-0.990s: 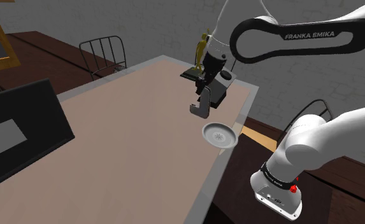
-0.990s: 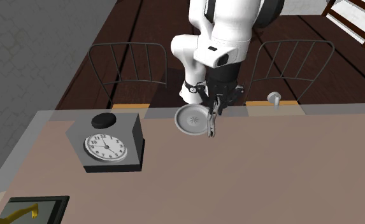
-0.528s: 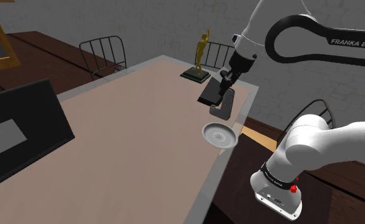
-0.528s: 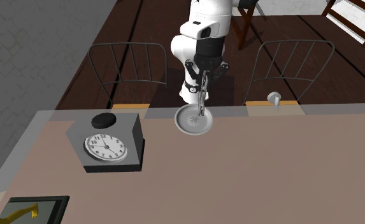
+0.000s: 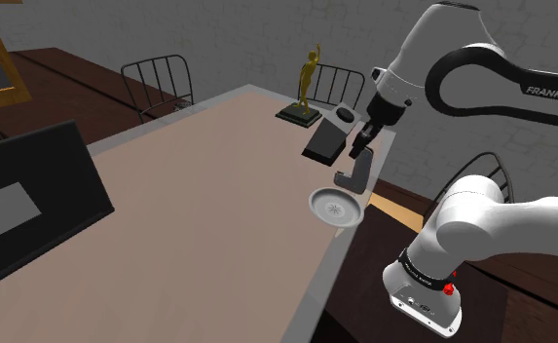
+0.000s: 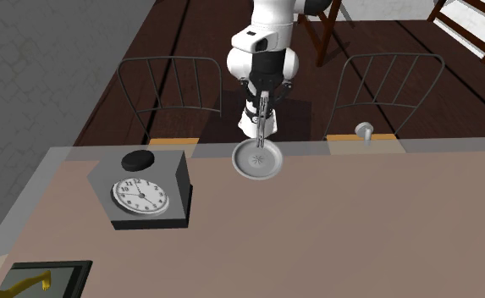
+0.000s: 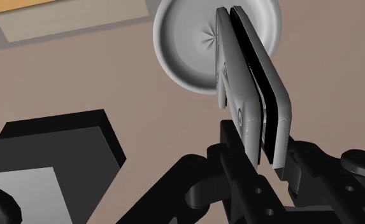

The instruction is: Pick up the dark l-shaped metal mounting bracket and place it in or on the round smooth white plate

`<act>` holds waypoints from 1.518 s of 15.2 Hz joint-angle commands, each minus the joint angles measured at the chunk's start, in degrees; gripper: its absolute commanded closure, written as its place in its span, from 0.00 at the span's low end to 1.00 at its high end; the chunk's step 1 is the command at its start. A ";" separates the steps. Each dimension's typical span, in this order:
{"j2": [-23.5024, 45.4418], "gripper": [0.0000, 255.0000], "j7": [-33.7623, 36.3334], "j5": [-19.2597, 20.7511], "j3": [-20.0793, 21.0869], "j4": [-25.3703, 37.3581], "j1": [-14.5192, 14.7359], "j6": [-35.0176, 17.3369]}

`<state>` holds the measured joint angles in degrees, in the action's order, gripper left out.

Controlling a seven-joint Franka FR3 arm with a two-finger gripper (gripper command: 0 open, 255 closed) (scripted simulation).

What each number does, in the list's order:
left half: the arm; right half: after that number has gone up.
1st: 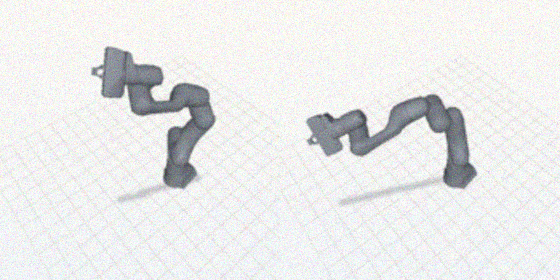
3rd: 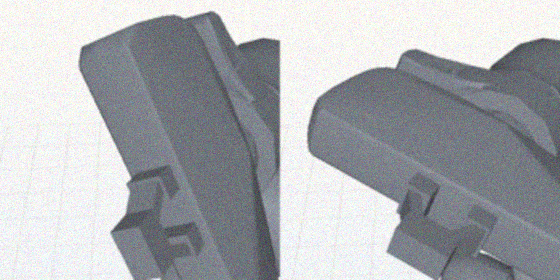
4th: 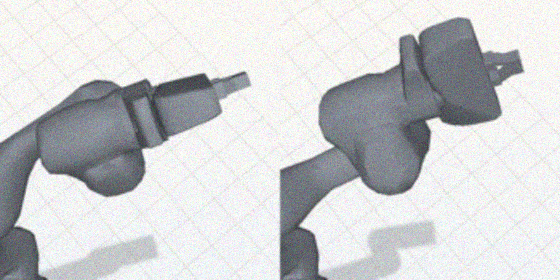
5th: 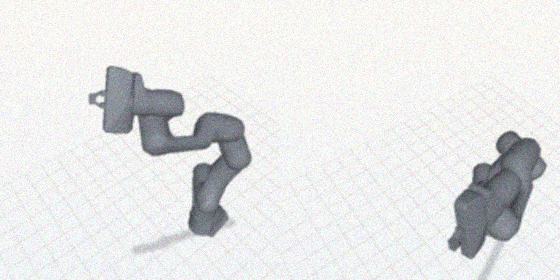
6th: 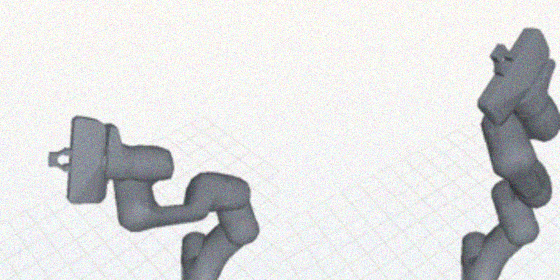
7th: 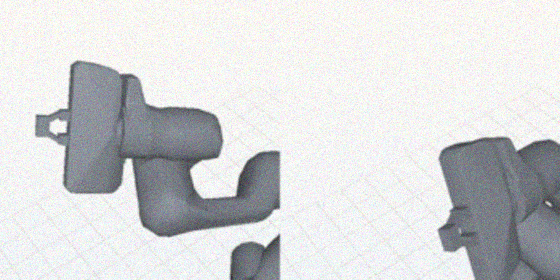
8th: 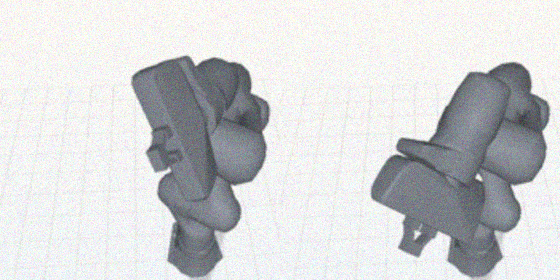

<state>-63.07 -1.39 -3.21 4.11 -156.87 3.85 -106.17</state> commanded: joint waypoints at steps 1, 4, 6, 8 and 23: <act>-0.47 1.00 0.00 -0.08 0.07 -1.61 0.07 -1.16; -0.85 1.00 0.02 -0.24 0.22 -4.07 0.18 -3.23; -1.04 1.00 0.03 -0.35 0.33 -5.68 0.26 -4.65; -1.19 1.00 0.04 -0.47 0.44 -7.28 0.35 -6.10; -0.91 1.00 0.12 -1.01 0.94 -13.54 0.74 -12.64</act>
<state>-63.97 -1.28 -4.22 5.05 -170.41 4.59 -118.80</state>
